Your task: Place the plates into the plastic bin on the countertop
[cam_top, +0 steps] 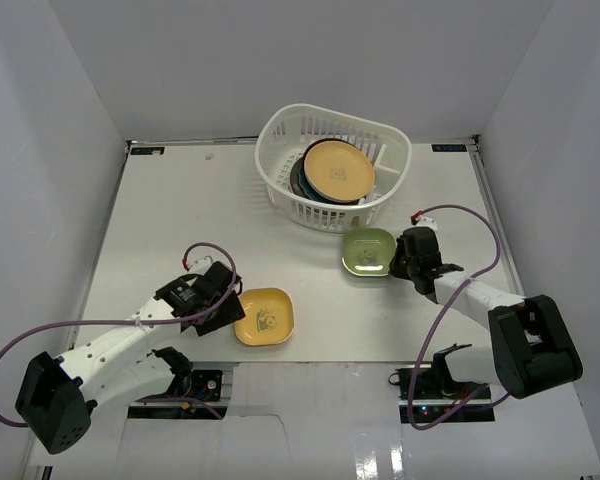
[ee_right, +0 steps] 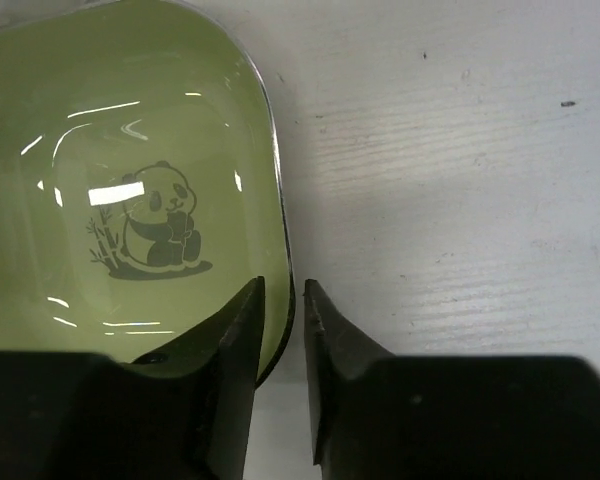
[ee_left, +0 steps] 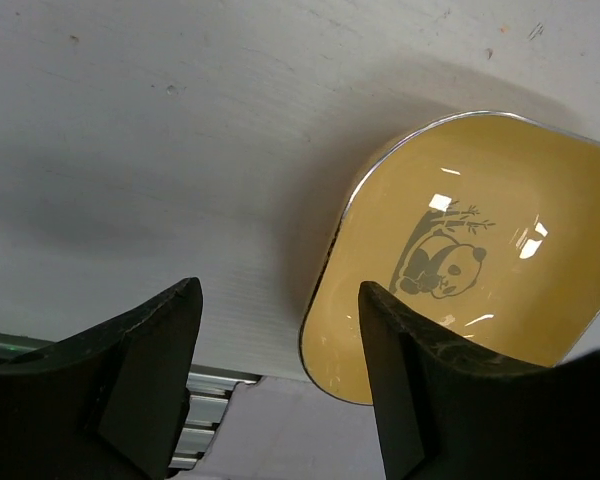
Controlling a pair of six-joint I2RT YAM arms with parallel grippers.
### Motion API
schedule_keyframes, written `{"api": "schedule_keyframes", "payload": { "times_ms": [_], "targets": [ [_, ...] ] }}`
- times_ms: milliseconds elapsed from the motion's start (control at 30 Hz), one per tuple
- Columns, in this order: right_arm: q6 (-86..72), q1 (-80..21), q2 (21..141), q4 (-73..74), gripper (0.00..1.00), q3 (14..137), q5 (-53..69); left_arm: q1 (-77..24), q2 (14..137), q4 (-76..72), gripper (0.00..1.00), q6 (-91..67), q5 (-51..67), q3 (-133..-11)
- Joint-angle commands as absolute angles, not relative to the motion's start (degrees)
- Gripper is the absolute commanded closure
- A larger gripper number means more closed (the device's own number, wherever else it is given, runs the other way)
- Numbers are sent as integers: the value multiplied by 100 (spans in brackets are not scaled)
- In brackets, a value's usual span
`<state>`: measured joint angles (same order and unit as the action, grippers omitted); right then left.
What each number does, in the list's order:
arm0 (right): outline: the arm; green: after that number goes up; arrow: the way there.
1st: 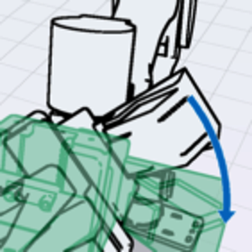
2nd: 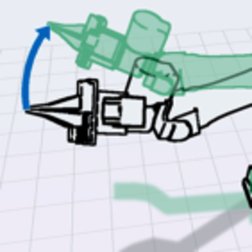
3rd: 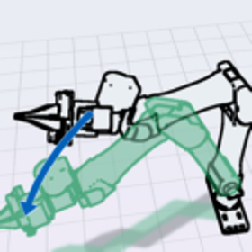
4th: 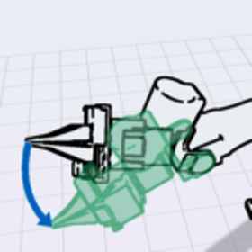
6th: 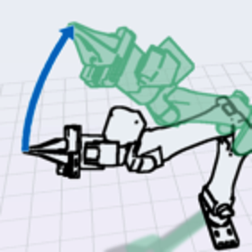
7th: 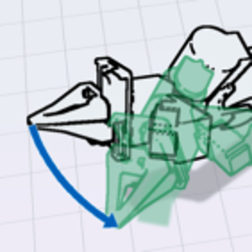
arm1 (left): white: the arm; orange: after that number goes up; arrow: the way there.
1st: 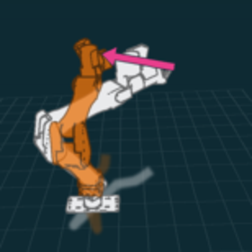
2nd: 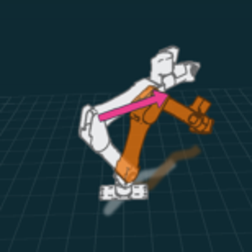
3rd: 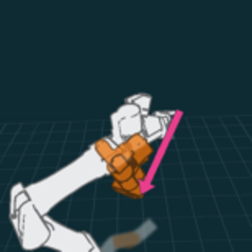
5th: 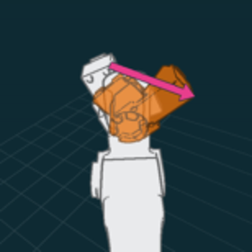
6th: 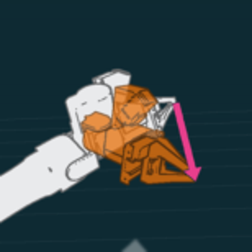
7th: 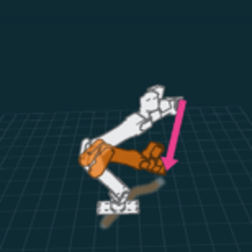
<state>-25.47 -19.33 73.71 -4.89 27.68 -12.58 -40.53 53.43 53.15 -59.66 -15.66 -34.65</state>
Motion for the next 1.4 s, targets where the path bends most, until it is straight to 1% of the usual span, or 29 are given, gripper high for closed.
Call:
{"api": "schedule_keyframes", "payload": {
  "times_ms": [0,33,67,167,233,300,400,433,467,500,533,567,600,667,700,767,800,833,867,900,967,1067,1133,1200,1233,1267,1300,1333,1367],
  "targets": [
    [-2584,-1907,7296,-896,79,2866,-1108,-4017,5396,4817,26,-6065,-1266,-3314],
    [-2584,-1899,7208,-888,84,2796,-1125,-4017,5423,4782,26,-6047,-1266,-3296],
    [-2593,-1907,7085,-757,92,2656,-1142,-4017,5440,4720,26,-5995,-1257,-3278],
    [-2628,-1934,6304,-528,92,2374,-819,-4017,5484,4554,26,-5924,-1248,-3243],
    [-2689,-1995,5522,-318,92,2180,-371,-4017,5502,4439,27,-5898,-1248,-3147],
    [-2707,-2109,4838,242,92,2284,-37,-4008,5528,4272,29,-5871,-1213,-3103],
    [-2733,-2180,4099,675,92,2592,482,-4008,5581,4114,35,-5862,-1222,-2997],
    [-2733,-2180,3983,712,92,2897,483,-4017,5581,4087,37,-5871,-1230,-2971],
    [-2707,-2180,3938,721,92,3092,457,-4008,5581,4035,42,-5880,-1239,-2927],
    [-2646,-2180,3990,686,92,3294,283,-4008,5564,4017,45,-5880,-1231,-2909],
    [-2567,-2180,4112,599,92,3679,177,-4008,5529,3999,48,-5880,-1239,-2892],
    [-2392,-2180,4305,537,92,3900,-164,-4008,5511,3964,57,-5897,-1257,-2857],
    [-2312,-2171,4820,467,92,4137,-254,-4008,5485,3955,61,-5906,-1257,-2839],
    [-2198,-2153,5402,282,92,4858,-403,-4008,5415,3920,68,-5898,-1266,-2813],
    [-2162,-2145,5953,133,92,5078,-448,-4008,5388,3929,78,-5871,-1266,-2813],
    [-2118,-2101,6545,-359,92,5743,-614,-4025,5335,3920,88,-5827,-1266,-2821],
    [-2049,-2083,7235,-378,92,6053,-676,-4017,5309,3911,97,-5801,-1248,-2830],
    [-2030,-2005,7616,-300,92,6360,-668,-4017,5291,3911,100,-5749,-1231,-2839],
    [-2039,-1952,7942,-290,92,6911,-590,-4017,5256,3902,100,-5713,-1213,-2839],
    [-2048,-1925,8554,-290,92,7161,-589,-4017,5195,3885,100,-5669,-1178,-2865],
    [-2065,-1855,9338,-159,92,7835,-580,-4034,5116,3885,100,-5529,-1152,-2926],
    [-2092,-1811,10052,-18,92,8478,-641,-4061,4896,3955,100,-5283,-1178,-3198],
    [-2109,-1793,10317,-9,91,8726,-747,-4069,4755,3999,100,-5142,-1204,-3567],
    [-2118,-1784,10634,297,87,9094,-695,-4069,4720,3999,100,-4940,-1230,-3874],
    [-2109,-1784,10722,421,84,9210,-660,-4078,4763,3999,100,-4870,-1248,-4224],
    [-2083,-1784,10784,544,71,9307,-520,-4069,4825,3990,100,-4808,-1326,-4419],
    [-2066,-1784,10793,667,63,9351,-440,-4069,4903,3982,100,-4668,-1362,-4621],
    [-2057,-1784,10741,668,50,9273,-387,-4069,5113,3912,100,-4580,-1406,-4814],
    [-2039,-1784,10540,624,44,9177,-326,-4069,5246,3876,100,-4483,-1528,-5217]
  ]
}}
